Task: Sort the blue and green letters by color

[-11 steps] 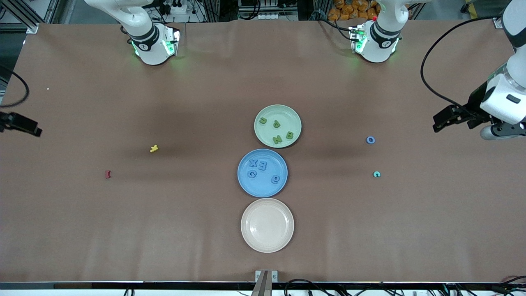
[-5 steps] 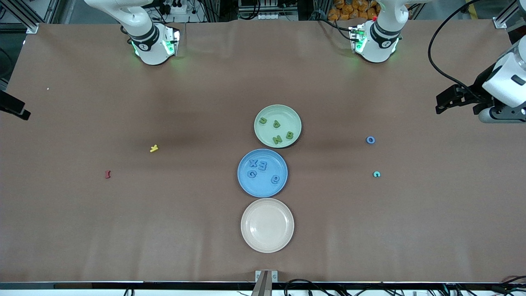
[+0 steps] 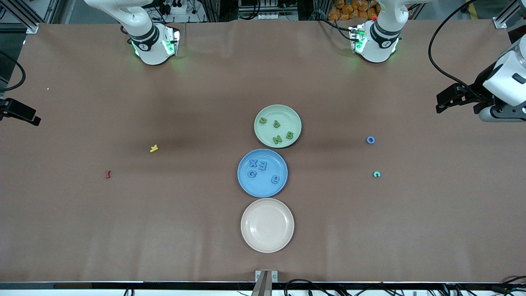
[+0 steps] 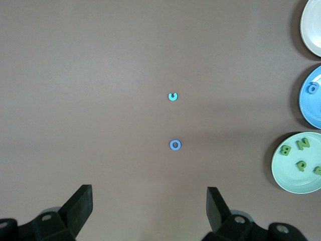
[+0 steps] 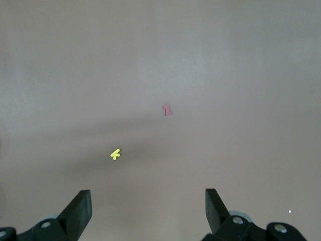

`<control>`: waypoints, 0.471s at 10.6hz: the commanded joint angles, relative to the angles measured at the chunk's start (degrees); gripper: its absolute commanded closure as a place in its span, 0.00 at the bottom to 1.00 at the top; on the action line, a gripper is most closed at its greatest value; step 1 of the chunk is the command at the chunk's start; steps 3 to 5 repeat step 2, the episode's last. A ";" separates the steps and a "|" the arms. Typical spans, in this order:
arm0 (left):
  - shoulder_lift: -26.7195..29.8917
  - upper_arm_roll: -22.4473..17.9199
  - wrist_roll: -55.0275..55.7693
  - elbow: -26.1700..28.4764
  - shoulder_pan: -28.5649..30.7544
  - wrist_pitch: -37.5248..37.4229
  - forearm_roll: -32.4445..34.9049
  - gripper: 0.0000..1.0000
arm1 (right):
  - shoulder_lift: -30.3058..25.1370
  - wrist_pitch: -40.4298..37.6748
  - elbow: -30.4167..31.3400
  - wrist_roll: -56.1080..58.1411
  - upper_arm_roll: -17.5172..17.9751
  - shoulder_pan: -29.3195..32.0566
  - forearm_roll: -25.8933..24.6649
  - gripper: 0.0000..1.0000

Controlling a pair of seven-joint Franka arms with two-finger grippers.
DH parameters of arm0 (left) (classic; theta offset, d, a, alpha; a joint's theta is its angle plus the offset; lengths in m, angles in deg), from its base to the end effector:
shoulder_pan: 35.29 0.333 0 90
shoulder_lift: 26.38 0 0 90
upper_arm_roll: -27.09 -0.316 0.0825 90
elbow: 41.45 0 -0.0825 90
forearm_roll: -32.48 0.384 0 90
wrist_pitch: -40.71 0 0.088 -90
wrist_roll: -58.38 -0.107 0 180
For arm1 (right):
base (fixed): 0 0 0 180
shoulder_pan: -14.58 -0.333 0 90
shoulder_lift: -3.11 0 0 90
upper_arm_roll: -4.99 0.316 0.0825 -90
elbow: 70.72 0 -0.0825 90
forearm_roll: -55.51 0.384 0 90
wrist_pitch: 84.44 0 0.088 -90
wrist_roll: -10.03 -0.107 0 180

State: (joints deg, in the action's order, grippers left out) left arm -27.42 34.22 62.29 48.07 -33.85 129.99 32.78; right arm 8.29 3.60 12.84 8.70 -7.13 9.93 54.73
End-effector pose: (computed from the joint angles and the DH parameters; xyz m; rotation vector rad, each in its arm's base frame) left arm 0.5559 -0.0542 0.6173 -3.1362 0.0487 0.0343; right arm 0.5746 -0.0708 0.6243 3.1004 -0.2380 -0.0185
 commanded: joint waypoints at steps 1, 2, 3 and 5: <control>0.07 -0.63 -1.27 -0.93 -0.56 -1.21 -0.30 0.00 | -0.97 -0.32 0.55 -0.96 -0.18 -1.06 0.61 0.00; 0.07 -0.63 -1.27 -0.93 -0.56 -1.21 -0.30 0.00 | -0.97 -0.66 0.55 -0.96 -0.27 -1.24 0.61 0.00; 0.07 -0.63 -1.27 -0.93 -0.56 -1.21 -0.30 0.00 | -0.97 -0.66 0.55 -0.96 -0.27 -1.24 0.61 0.00; 0.07 -0.63 -1.27 -0.93 -0.56 -1.21 -0.30 0.00 | -0.97 -0.66 0.55 -0.96 -0.27 -1.24 0.61 0.00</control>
